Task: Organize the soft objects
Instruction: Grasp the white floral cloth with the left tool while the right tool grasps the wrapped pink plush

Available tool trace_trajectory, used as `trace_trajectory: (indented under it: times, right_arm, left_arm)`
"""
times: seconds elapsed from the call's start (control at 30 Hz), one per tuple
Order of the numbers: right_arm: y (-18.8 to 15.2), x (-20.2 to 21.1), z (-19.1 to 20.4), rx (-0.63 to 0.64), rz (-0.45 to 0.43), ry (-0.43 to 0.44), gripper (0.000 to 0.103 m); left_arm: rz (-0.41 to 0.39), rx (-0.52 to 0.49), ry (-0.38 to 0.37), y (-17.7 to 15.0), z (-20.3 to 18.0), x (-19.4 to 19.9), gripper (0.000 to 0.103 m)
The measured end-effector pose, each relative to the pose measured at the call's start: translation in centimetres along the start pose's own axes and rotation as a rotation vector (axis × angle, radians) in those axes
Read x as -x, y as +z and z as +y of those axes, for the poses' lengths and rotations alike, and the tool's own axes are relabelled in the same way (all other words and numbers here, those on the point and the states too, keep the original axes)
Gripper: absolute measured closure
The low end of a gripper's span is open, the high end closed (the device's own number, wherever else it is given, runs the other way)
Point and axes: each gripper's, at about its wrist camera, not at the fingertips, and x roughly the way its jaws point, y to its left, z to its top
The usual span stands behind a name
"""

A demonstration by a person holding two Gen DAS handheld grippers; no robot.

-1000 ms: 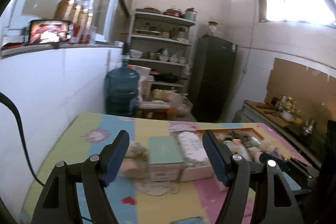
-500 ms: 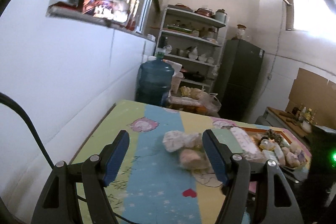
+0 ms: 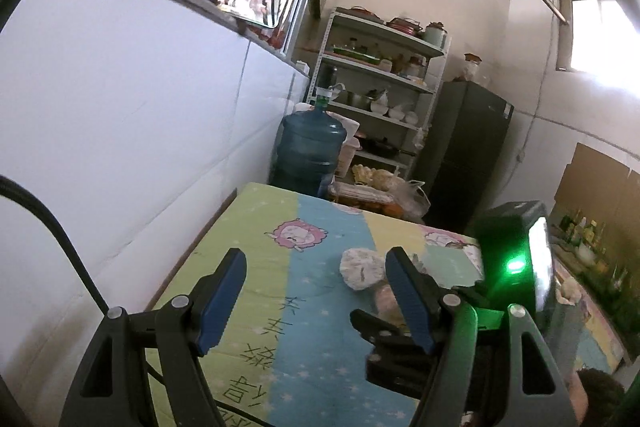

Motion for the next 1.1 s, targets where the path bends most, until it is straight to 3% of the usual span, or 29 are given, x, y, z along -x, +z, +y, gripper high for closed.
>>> trace_trajectory:
  times: [0.23, 0.33, 0.43, 0.53, 0.63, 0.87, 1.0, 1.1]
  right_arm:
    - [0.3, -2.9, 0.8, 0.057, 0.043, -0.164, 0.03]
    - [0.1, -3.8, 1.3, 0.101, 0.067, -0.234, 0.037]
    - [-0.1, -4.3, 1.4, 0.132, 0.073, -0.307, 0.054]
    - [-0.1, -4.2, 0.9, 0.134, 0.069, -0.303, 0.06]
    - [-0.4, -3.1, 0.8, 0.12, 0.044, -0.232, 0.061]
    - [-2.9, 2.4, -0.7, -0.04, -0.037, 0.057, 0.061]
    - [-5.0, 5.9, -2.3, -0.124, -0.086, 0.124, 0.061]
    - [-6.3, 7.6, -2.5, -0.131, -0.1, 0.118, 0.061]
  left_arm:
    - [0.008, 0.004, -0.013, -0.2, 0.5, -0.5, 0.031]
    - [0.013, 0.009, -0.018, -0.4, 0.5, -0.6, 0.031]
    - [0.014, 0.011, -0.021, -0.6, 0.5, -0.6, 0.031]
    - [0.017, 0.02, -0.018, -0.7, 0.7, -0.6, 0.031]
    - [0.016, 0.032, -0.013, -0.7, 1.1, -0.6, 0.031]
    - [0.038, 0.015, -0.021, -0.5, 0.8, -1.4, 0.031]
    - [0.097, -0.041, -0.075, 0.0, -0.7, -3.7, 0.031]
    - [0.173, -0.051, -0.116, -0.4, -1.8, -5.7, 0.031]
